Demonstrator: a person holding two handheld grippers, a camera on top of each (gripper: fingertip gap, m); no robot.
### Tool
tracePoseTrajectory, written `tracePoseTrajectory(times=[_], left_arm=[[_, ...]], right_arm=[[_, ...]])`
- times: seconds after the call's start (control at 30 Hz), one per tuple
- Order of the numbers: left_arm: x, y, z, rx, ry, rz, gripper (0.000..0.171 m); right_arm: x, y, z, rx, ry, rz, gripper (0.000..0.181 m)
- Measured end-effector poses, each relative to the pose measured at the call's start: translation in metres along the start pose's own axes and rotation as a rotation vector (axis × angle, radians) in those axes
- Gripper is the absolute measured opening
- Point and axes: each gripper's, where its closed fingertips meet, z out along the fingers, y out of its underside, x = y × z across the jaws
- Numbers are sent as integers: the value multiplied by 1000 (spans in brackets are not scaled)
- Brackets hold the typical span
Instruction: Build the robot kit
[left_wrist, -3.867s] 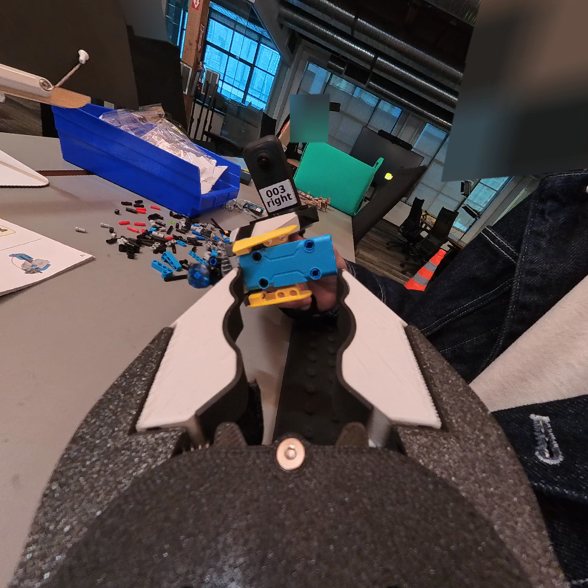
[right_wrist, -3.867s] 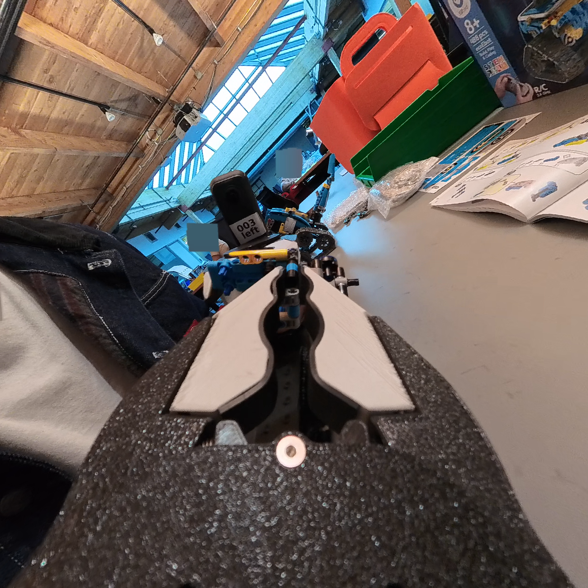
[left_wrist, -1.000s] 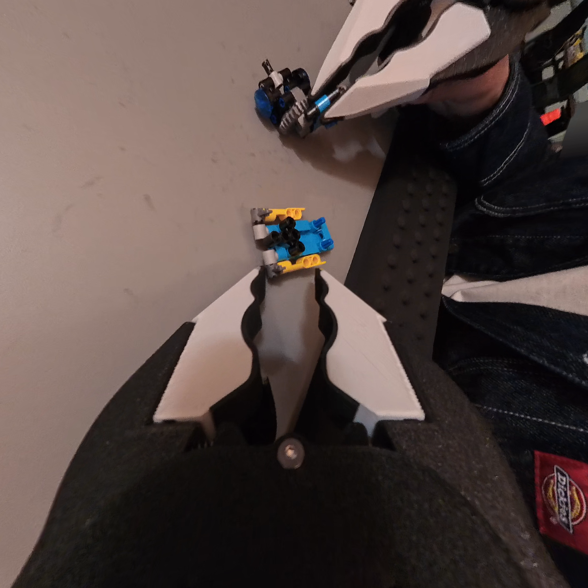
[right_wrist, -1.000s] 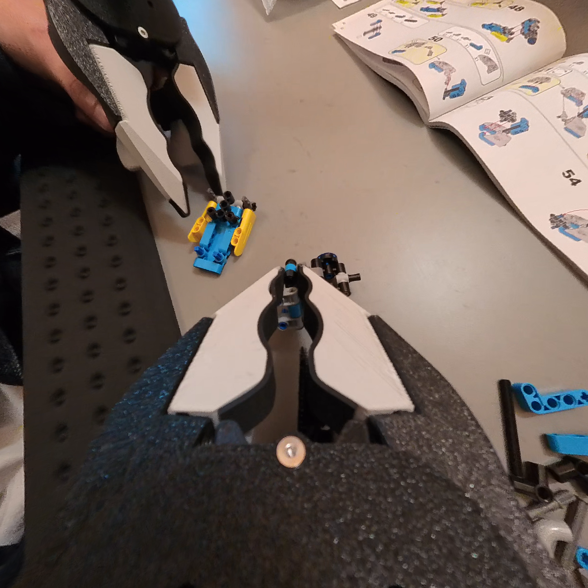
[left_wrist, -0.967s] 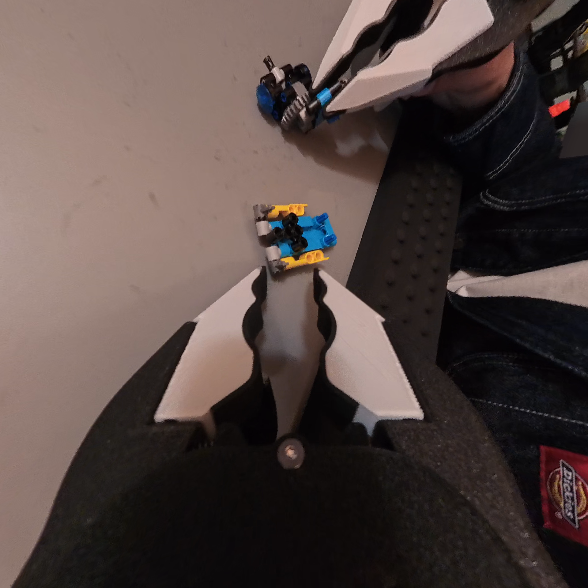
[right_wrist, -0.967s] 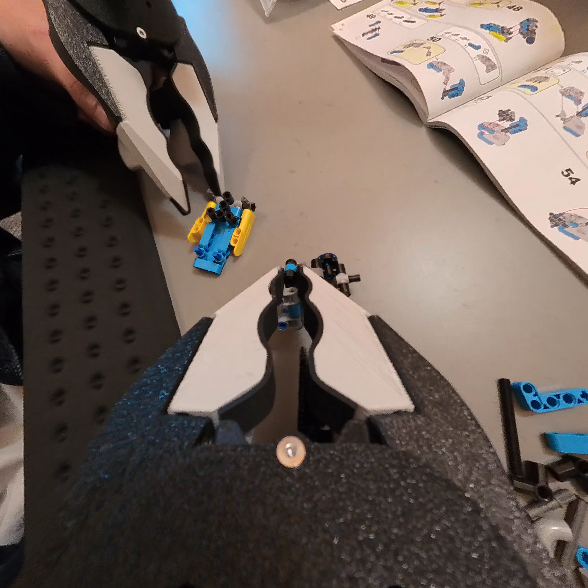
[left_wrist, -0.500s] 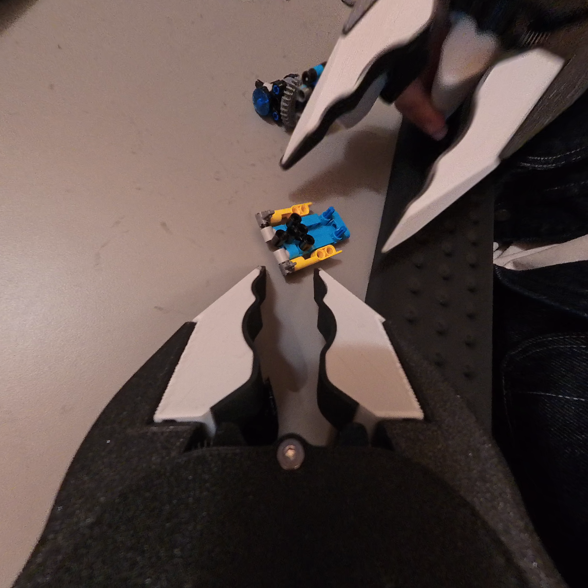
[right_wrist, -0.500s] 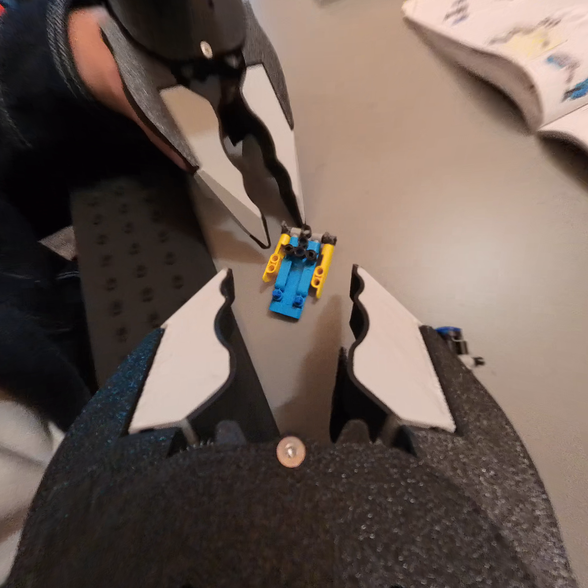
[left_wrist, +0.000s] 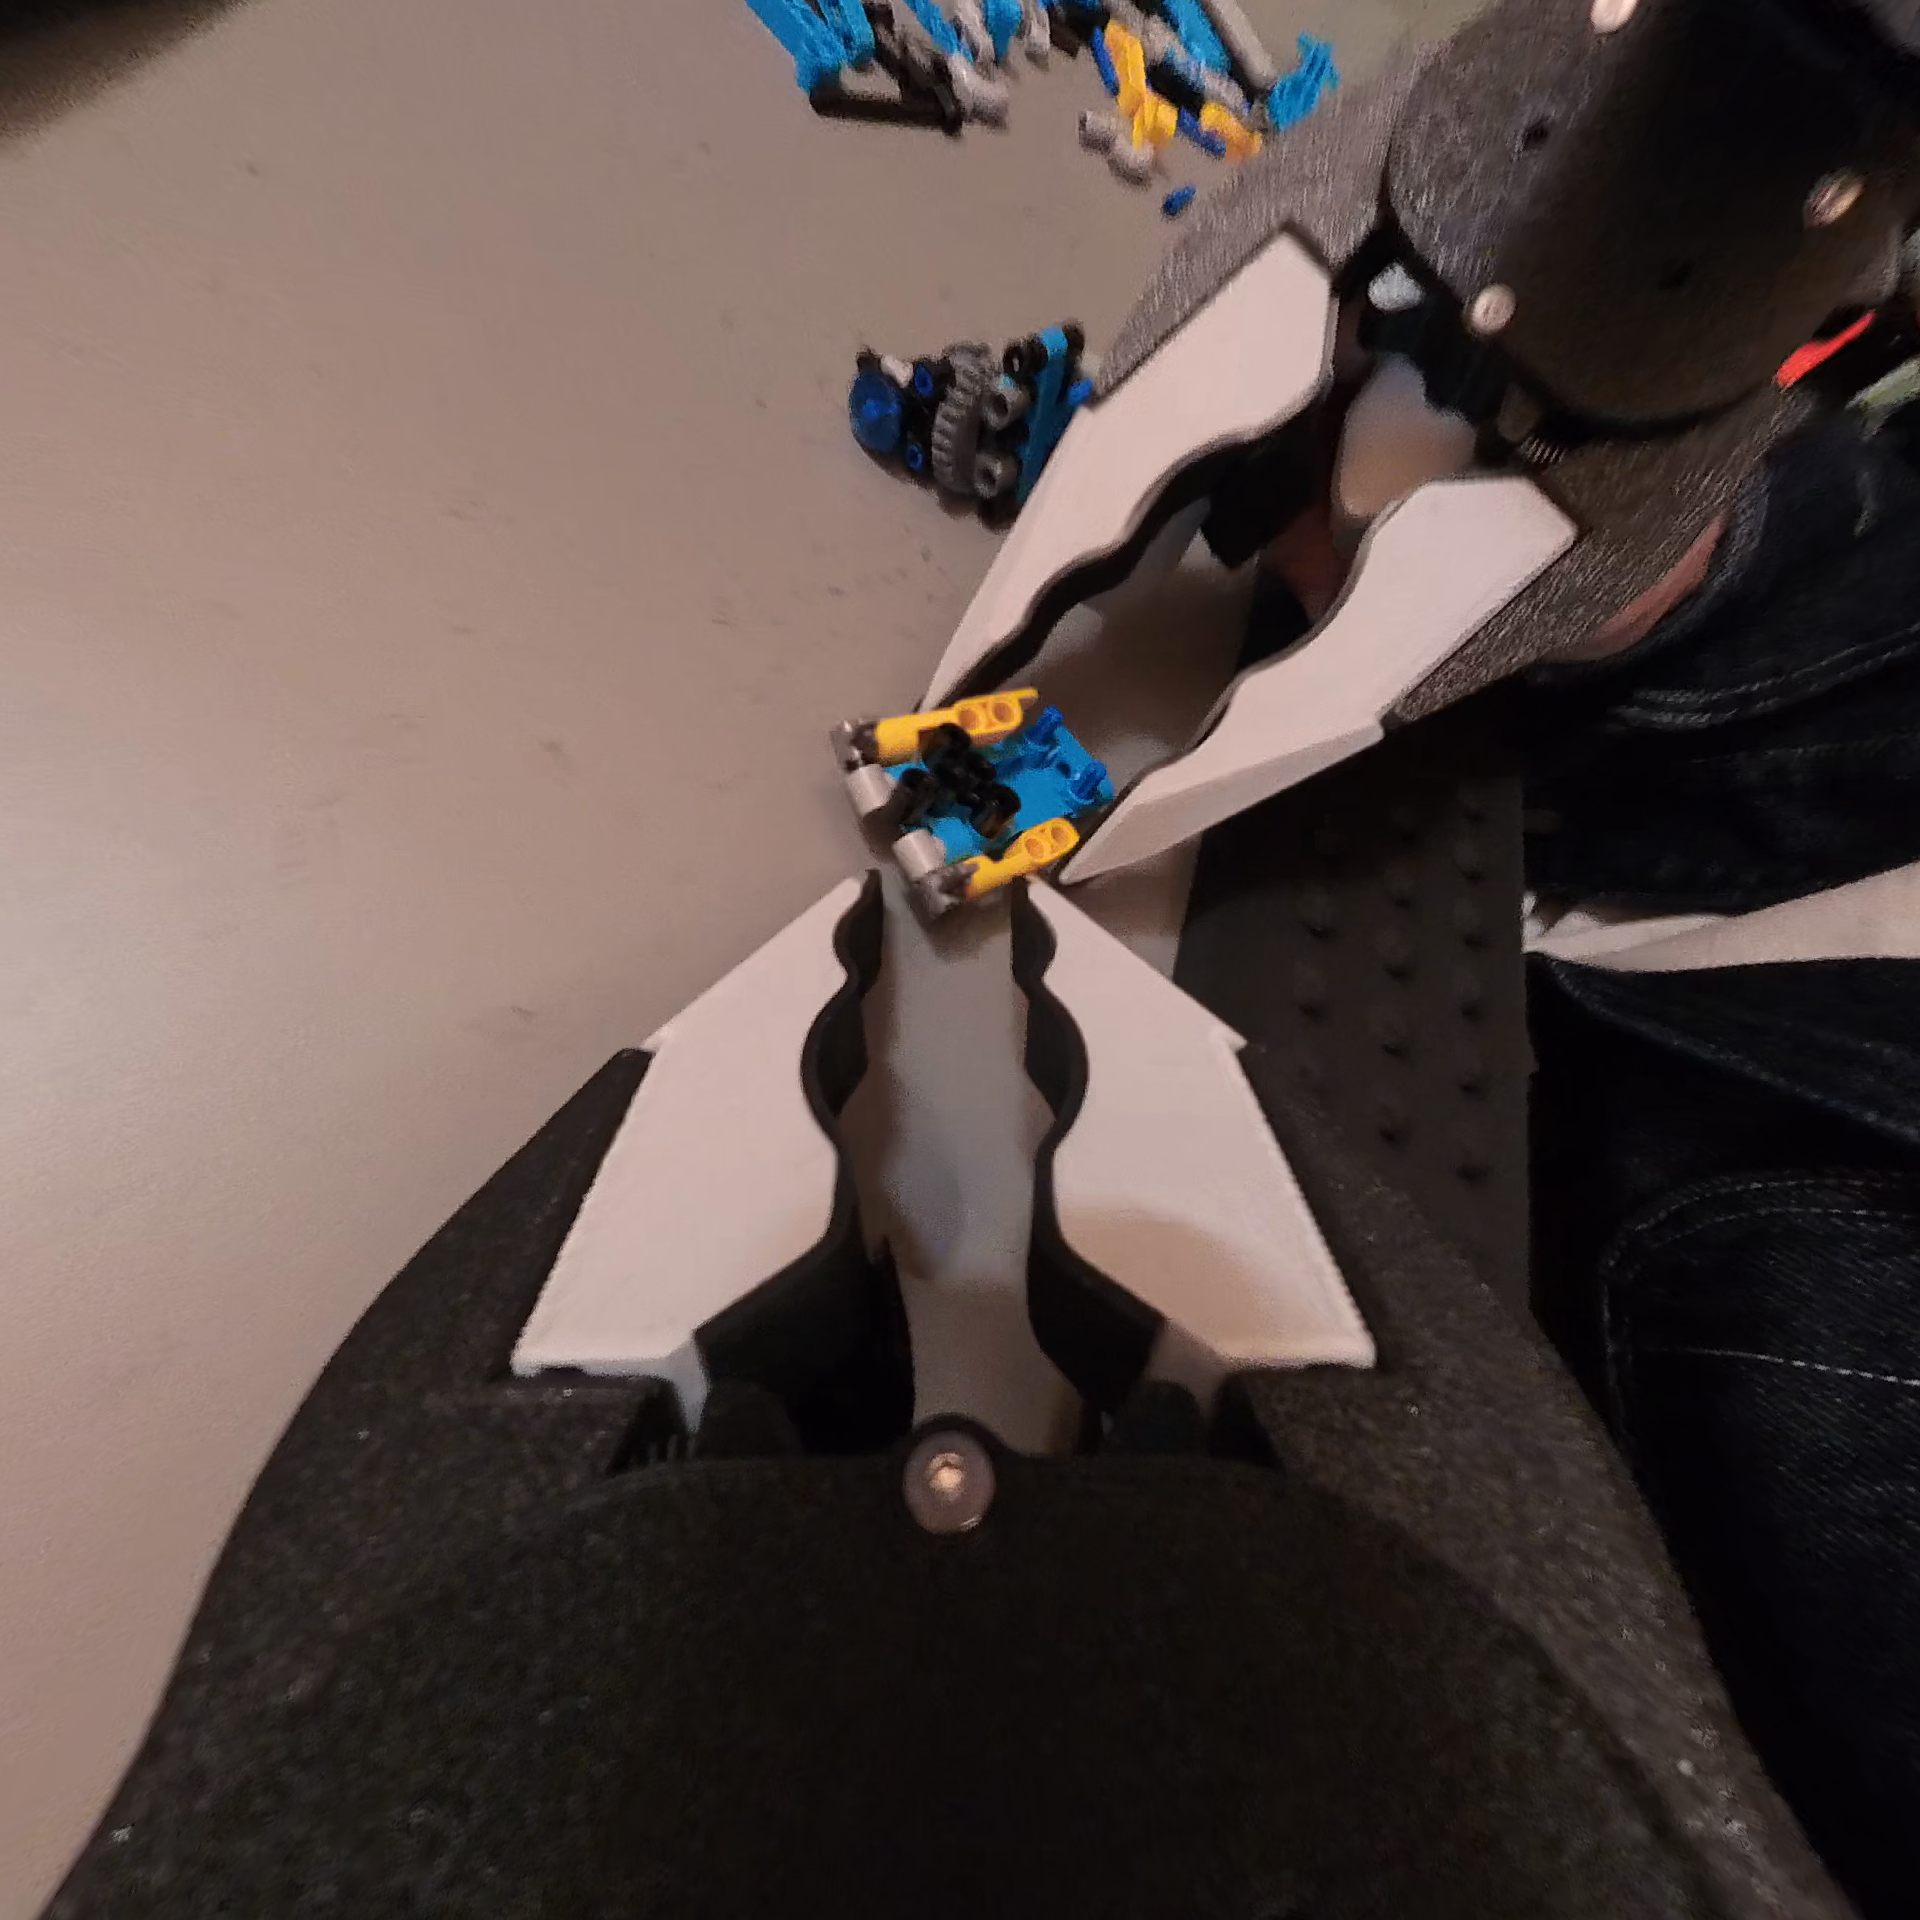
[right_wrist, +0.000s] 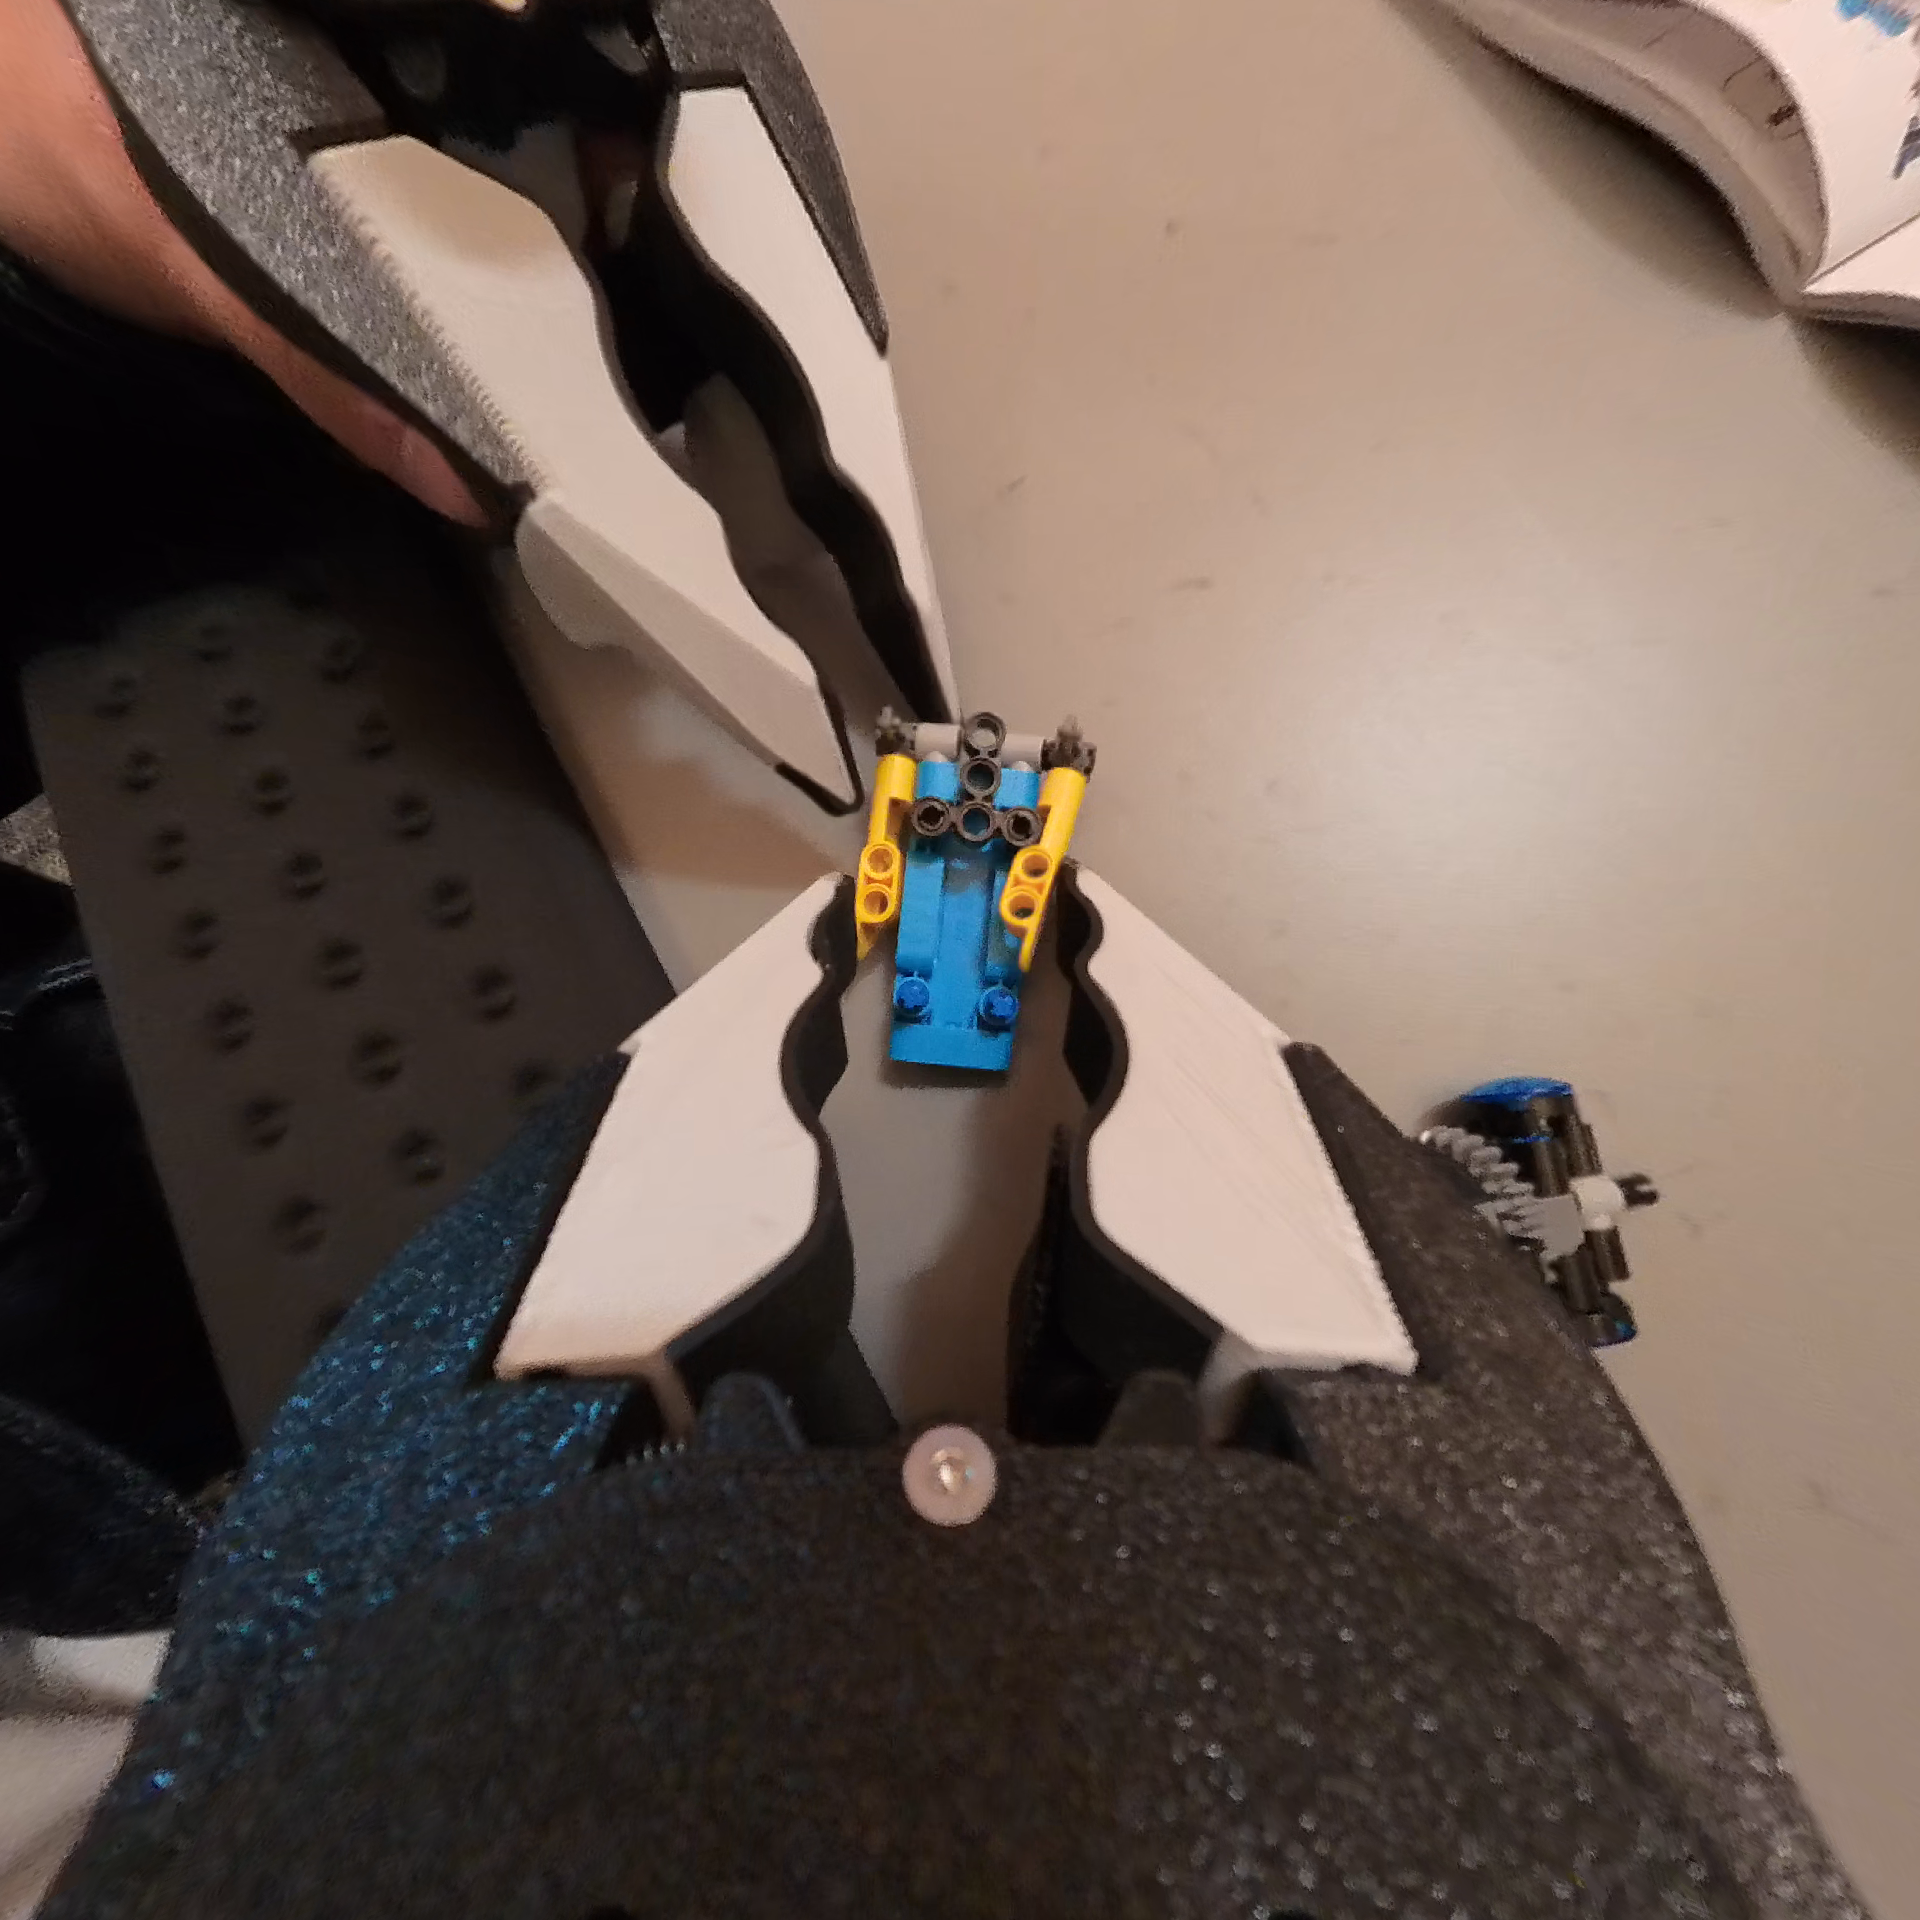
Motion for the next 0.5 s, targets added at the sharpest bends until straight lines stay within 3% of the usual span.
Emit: tracePoseTrajectory(times=[0.2,0.37,0.43,0.5], left_arm=[[-2,-22,-17,161,82,-133,38],[22,-53,-36,341,306,-250,49],[25,-55,-35,347,325,-257,48],[28,-54,-32,328,305,-220,35]], right_arm=[[0,-23,-17,166,9,-30,40],[-4,-42,-30,266,149,-241,40],[-9,-47,-34,293,187,-309,41],[-8,-48,-36,302,232,-347,41]])
